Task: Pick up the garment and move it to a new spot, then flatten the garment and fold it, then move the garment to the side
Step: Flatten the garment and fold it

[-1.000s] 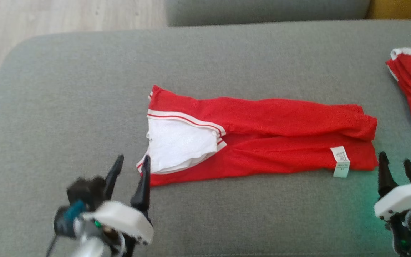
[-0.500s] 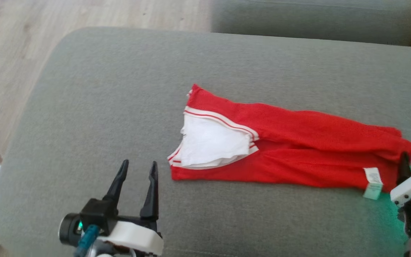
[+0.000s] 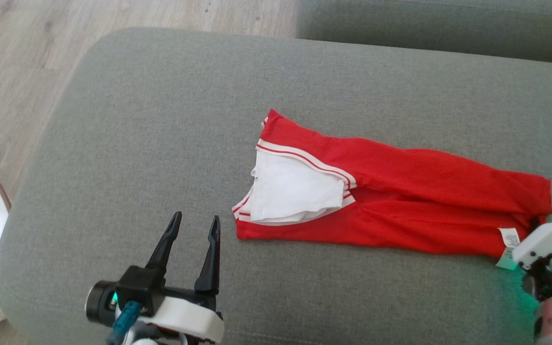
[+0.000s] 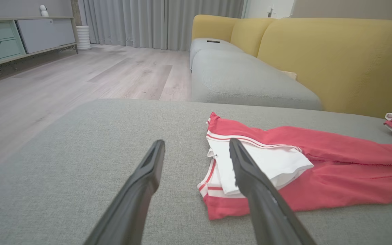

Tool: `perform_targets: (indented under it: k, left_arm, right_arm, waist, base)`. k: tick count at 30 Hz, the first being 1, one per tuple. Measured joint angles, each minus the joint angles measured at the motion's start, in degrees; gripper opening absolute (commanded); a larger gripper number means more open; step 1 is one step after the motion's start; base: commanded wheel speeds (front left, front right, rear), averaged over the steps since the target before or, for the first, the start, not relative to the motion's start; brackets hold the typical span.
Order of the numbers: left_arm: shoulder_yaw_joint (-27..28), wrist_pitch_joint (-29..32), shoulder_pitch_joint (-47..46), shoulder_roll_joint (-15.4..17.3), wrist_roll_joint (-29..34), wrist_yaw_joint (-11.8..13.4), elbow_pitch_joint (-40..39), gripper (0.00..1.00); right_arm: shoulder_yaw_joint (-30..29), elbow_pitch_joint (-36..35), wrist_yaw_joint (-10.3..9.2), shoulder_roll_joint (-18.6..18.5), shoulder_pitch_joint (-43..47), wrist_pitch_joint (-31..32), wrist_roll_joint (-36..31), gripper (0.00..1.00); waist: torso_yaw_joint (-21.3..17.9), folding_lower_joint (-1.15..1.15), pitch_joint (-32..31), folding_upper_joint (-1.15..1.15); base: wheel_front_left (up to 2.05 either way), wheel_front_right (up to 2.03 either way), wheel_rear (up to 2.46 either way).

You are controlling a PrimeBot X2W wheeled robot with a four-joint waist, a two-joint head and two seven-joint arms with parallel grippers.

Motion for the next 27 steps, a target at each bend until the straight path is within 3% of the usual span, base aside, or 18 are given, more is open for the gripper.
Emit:
perform_targets:
  k: [7,13,18,22,27]
  left_arm:
    - [2.05,0.00,1.82,-0.93,1.41,-1.58,0.99,1.00]
    - [3.38,0.00,2.54,-1.76,1.99,-2.79,1.05,1.00]
    - [3.82,0.00,2.53,-2.79,2.57,-3.59,1.13,1.00]
    - [4.15,0.00,2.52,-3.31,3.01,-4.47,1.79,1.00]
    - [4.46,0.00,2.51,-3.68,3.44,-5.49,2.42,1.00]
  right_arm:
    - [2.98,1.30,0.00,-1.15,0.30,-3.76,1.48,0.00]
    - [2.35,-3.09,0.00,-4.61,0.10,-3.91,3.34,0.00]
    - [4.63,-12.22,0.00,-3.61,-0.24,-0.53,6.54,0.00]
    - [10.33,-22.79,-0.01,0.94,-0.07,4.56,14.89,0.00]
    - [18.04,-34.18,-0.01,2.41,3.70,9.72,24.05,0.00]
  waist:
    - [-1.63,0.00,-1.65,0.00]
    - [-4.19,0.00,-2.57,0.00]
    - [-5.60,0.00,-3.02,0.00]
    - [-5.79,0.00,-3.22,0.00]
    - [-4.62,0.00,-3.54,0.00]
  base:
    - [0.00,0.00,0.00]
    - [0.00,0.00,0.00]
    - [0.00,0.00,0.00]
    - [0.00,0.00,0.00]
    - [0.00,0.00,0.00]
